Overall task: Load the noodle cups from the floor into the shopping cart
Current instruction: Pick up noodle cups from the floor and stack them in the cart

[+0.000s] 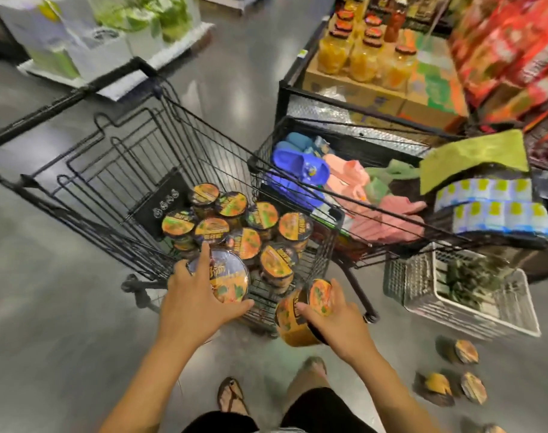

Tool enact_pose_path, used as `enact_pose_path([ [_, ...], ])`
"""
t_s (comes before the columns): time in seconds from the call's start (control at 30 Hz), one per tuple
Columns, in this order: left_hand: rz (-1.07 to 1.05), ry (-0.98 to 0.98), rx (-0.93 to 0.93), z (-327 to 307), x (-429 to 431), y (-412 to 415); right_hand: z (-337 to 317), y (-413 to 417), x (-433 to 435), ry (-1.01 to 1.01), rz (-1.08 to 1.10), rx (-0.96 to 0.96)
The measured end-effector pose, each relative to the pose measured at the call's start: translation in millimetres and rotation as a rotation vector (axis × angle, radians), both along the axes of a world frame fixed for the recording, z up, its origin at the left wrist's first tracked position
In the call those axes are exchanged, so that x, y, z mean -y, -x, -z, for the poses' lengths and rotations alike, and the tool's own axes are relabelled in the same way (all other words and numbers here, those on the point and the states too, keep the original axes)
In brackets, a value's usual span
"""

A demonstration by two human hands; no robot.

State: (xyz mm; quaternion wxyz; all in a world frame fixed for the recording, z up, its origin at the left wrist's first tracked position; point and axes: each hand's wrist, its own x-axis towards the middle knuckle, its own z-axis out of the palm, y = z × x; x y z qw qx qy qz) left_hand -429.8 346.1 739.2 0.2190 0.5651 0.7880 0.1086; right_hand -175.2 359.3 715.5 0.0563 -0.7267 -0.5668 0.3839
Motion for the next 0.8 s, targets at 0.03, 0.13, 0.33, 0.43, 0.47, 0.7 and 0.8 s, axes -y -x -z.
enact_pose_path([
  [0.03,-0.025,0.004,0.010,0.9,-4.9,2.9,0.4,2.9,-10.7,0.003,-0.019,0.001],
  [0.13,-0.102,0.001,0.019,0.4,-21.2,8.2,0.7,10.4,-48.5,-0.009,-0.107,0.019],
  [0.33,-0.305,0.005,0.051,7.5,-76.0,19.0,1.5,38.5,-163.0,-0.032,-0.362,0.157],
  [0.43,-0.430,0.015,0.025,14.9,-113.5,20.9,5.8,60.0,-228.1,-0.046,-0.491,0.250],
  [0.47,-0.464,0.038,0.005,17.7,-127.6,21.6,8.6,66.9,-249.4,-0.042,-0.539,0.272],
  [0.7,-0.641,0.168,-0.047,53.2,-223.6,43.4,41.6,137.9,-370.3,-0.037,-0.796,0.333],
  [0.8,-0.706,0.200,-0.066,78.0,-251.3,62.1,61.8,176.8,-403.9,-0.047,-0.906,0.337],
])
